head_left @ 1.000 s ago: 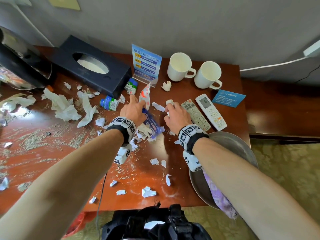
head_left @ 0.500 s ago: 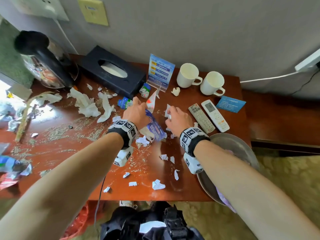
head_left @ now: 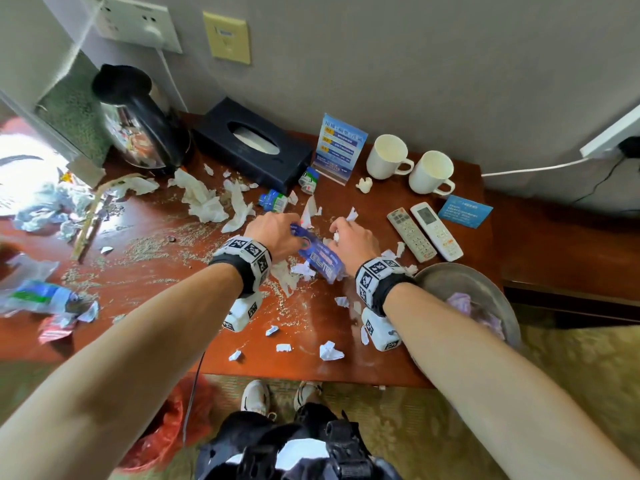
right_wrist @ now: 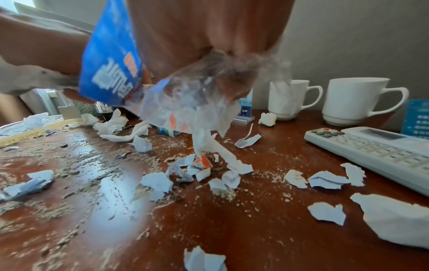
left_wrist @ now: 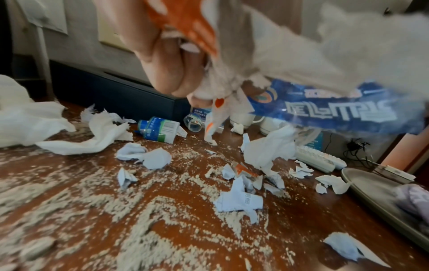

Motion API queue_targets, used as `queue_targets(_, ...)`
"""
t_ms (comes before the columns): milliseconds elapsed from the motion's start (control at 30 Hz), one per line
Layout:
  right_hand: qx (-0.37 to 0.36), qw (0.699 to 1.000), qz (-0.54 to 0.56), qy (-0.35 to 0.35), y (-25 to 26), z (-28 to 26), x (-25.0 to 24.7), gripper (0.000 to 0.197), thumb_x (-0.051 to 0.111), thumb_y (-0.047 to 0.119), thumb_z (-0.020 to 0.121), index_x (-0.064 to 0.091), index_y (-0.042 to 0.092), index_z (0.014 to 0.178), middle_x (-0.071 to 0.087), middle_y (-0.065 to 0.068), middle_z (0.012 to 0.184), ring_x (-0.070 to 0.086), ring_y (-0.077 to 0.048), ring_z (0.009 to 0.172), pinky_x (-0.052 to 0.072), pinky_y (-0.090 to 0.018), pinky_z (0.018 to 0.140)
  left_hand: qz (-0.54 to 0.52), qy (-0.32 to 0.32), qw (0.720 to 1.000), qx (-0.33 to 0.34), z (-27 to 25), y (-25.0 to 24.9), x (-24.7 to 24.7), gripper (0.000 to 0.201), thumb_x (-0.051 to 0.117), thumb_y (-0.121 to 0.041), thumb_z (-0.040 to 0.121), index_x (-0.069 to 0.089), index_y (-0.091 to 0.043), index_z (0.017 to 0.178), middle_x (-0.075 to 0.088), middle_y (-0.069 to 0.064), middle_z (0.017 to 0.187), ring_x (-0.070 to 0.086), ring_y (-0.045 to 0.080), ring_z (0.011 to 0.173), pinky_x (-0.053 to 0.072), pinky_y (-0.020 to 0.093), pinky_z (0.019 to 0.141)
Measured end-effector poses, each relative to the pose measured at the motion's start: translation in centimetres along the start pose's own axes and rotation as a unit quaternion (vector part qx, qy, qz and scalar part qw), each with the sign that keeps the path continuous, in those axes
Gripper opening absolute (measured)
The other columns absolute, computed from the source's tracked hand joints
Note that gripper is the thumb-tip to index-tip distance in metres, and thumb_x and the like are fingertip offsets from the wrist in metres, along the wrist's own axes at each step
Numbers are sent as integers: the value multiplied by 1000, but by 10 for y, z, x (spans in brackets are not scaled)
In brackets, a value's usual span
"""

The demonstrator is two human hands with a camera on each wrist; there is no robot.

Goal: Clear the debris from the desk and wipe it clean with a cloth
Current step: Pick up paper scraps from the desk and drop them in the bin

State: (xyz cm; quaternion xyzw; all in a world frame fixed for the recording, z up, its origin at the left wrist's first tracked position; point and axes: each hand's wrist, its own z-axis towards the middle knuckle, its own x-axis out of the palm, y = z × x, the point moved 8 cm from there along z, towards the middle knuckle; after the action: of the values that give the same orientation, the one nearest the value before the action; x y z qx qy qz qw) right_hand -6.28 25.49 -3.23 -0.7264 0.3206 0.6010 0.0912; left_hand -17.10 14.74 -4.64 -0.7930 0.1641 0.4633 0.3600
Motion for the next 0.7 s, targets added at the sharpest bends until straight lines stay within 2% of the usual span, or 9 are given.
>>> queue_targets(100,-2,1000,6,-4,9,-7,-1,24,50,27,99,52,18,121,59,-6,126,58,-30,108,44,-34,84,-20,-11,1000,13,-9,5,-7,33,61,-45,87,67,-20,108,68,1,92,62,21,78,58,35,70)
queue_targets(167,0,1000,13,-6,13,-11,-2,24,50,27,98,53,18,120,60,-5,125,59,-29,107,45,-35,84,-14,-22,999,23,-16,8,-12,33,58,-42,88,68,-19,110,69,3,92,62,22,76,55,30,62)
queue_targets(233,8,1000,26,-6,16,-16,-2,23,51,26,97,54,17,119,61,-6,123,59,-29,105,47,-36,84,-8,-33,999,29,-22,12,-17,32,51,-40,90,69,-18,106,67,1,83,61,21,67,49,25,51)
queue_targets(300,27,999,46,-8,16,-21,-3,23,52,26,96,55,17,117,63,-7,121,59,-30,104,47,-35,82,-8,-40,999,30,-28,17,-18,34,46,-40,91,70,-16,99,67,3,75,58,18,57,47,23,48)
queue_targets(433,66,993,96,-22,13,-31,-8,23,52,24,92,60,18,113,66,-9,113,59,-31,101,43,-31,78,0,-61,998,28,-40,26,-21,44,41,-45,90,72,-13,87,56,0,56,44,17,43,44,24,43)
queue_targets(533,69,990,112,-42,14,-38,-13,19,54,25,93,62,17,108,67,-10,105,59,-29,95,42,-29,74,12,-60,998,31,-52,28,-24,45,43,-45,92,68,-11,76,56,1,55,47,17,45,46,24,45)
queue_targets(700,51,991,114,-56,19,-47,-16,17,54,27,94,62,16,104,68,-10,99,53,-25,82,38,-28,69,-6,-73,997,19,-70,37,-26,43,50,-42,93,51,-16,59,54,4,56,52,21,49,51,29,49)
